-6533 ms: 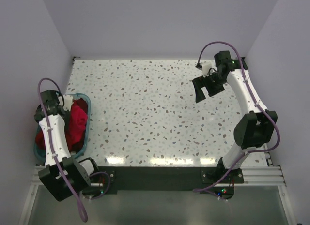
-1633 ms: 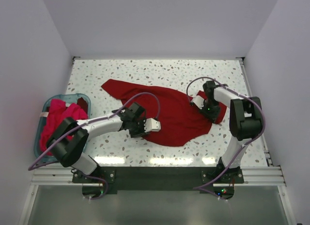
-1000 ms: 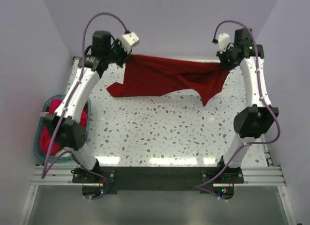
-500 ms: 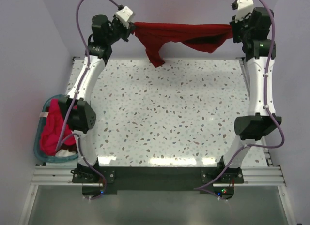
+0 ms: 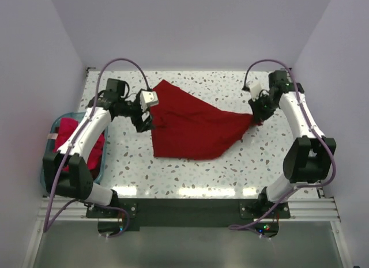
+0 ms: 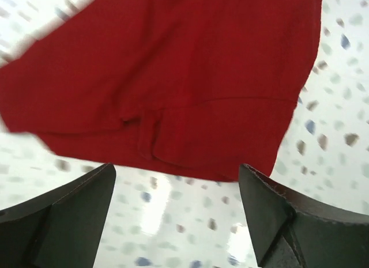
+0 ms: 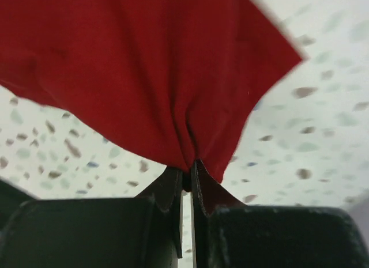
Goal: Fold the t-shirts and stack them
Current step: Flatten the tshirt out
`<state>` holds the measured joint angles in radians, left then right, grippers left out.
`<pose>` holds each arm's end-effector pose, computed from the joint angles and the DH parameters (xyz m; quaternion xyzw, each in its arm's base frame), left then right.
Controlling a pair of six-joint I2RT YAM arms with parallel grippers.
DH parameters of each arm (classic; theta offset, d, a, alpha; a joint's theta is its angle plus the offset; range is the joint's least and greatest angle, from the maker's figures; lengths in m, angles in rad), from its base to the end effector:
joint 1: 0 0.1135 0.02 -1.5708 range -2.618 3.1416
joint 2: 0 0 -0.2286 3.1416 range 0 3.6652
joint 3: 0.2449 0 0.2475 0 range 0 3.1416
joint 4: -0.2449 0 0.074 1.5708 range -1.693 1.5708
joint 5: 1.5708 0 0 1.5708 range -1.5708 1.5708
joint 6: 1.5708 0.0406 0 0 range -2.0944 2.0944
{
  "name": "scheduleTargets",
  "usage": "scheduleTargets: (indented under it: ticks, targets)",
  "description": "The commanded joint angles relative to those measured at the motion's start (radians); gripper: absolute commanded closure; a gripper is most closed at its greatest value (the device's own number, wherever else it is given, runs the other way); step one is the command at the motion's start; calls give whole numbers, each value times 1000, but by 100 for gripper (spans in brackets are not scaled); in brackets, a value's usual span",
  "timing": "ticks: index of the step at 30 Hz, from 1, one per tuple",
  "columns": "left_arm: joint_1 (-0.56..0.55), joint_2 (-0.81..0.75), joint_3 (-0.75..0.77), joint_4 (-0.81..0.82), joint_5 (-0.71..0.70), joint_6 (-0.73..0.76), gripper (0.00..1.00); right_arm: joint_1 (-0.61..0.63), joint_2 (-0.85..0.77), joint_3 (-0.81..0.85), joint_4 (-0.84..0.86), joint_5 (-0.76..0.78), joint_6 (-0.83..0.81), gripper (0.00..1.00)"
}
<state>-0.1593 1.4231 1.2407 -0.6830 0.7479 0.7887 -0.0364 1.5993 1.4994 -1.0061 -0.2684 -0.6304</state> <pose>0.2925 -0.0750 0.2761 0.5110 0.7197 -0.2264 0.4119 0.3223 -0.0010 0.2766 -0.3117 0.9131 0.0483 0.2583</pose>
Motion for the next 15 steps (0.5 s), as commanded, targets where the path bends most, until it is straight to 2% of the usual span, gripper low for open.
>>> scheduleTargets:
  ticks: [1,3,6,9,11,15]
  targets:
    - [0,62,-41,-145,48,37,7,29,45,-76,-150,-77,-52,100]
    - [-12,66,-61,-148,57,35,10,29,65,-119,-144,-71,-42,100]
    - [-101,40,-130,-133,28,63,20,29,70,-134,-132,-49,-34,100]
    - [-256,-22,-233,-55,-33,55,28,29,70,-134,-132,-37,-35,100]
    - [-308,-42,-286,6,-68,38,36,29,70,-139,-134,-31,-34,100]
    - [-426,-18,-320,89,-160,23,41,29,68,-153,-131,-19,-29,100]
